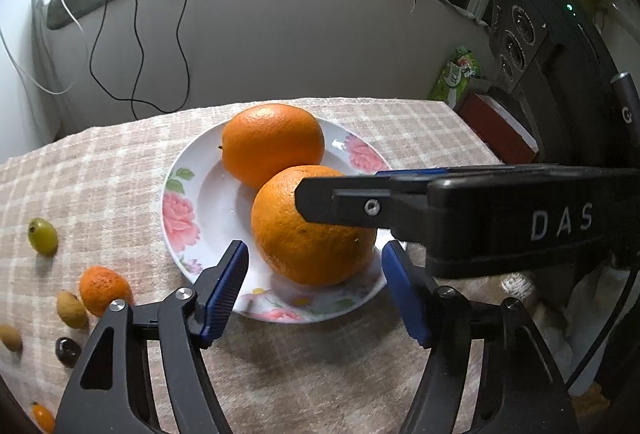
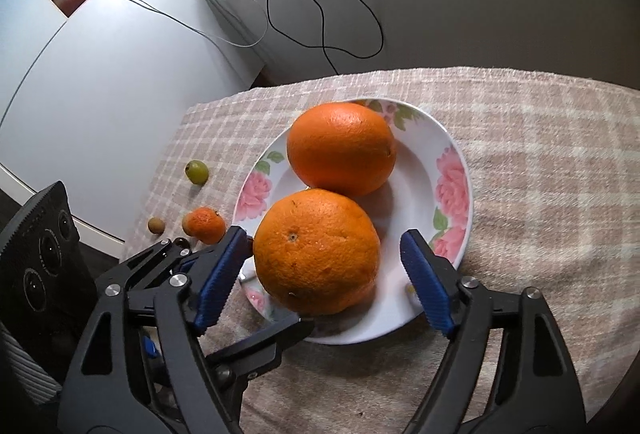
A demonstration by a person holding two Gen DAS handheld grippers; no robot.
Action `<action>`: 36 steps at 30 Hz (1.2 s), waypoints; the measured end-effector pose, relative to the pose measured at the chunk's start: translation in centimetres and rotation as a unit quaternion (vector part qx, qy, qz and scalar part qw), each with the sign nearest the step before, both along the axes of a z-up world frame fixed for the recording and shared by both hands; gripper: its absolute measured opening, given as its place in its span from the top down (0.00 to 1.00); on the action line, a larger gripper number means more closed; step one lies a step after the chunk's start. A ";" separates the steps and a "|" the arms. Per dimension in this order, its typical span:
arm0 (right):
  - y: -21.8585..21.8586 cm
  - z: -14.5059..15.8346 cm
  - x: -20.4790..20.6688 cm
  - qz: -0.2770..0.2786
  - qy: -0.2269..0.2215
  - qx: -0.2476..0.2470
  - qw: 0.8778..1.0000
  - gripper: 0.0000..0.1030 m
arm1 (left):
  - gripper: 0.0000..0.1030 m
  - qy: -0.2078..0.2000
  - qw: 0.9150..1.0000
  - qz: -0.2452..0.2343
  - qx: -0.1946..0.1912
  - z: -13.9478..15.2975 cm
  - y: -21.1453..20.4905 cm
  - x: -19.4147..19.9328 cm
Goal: Organize fruits
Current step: 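Open the right tool to release the orange and withdraw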
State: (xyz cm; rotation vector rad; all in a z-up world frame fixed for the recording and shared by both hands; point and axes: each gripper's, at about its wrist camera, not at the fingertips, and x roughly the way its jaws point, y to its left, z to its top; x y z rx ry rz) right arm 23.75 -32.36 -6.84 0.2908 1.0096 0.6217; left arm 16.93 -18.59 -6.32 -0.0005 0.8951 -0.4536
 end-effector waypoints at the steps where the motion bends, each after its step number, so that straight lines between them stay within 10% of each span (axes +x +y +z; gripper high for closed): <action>1: -0.1 0.0 -0.1 -0.002 -0.001 -0.001 1.000 0.18 | 0.33 0.001 1.000 0.001 -0.001 0.0 0.1 -0.1; 21: 0.0 2.1 -3.4 -0.036 -0.058 -0.014 0.998 0.16 | 0.33 -0.030 0.999 0.035 -0.015 1.7 5.2 -4.7; 36: 6.8 4.6 -9.3 0.043 -0.150 -0.060 0.986 0.16 | 0.33 -0.064 0.990 0.124 -0.021 2.8 14.6 -10.2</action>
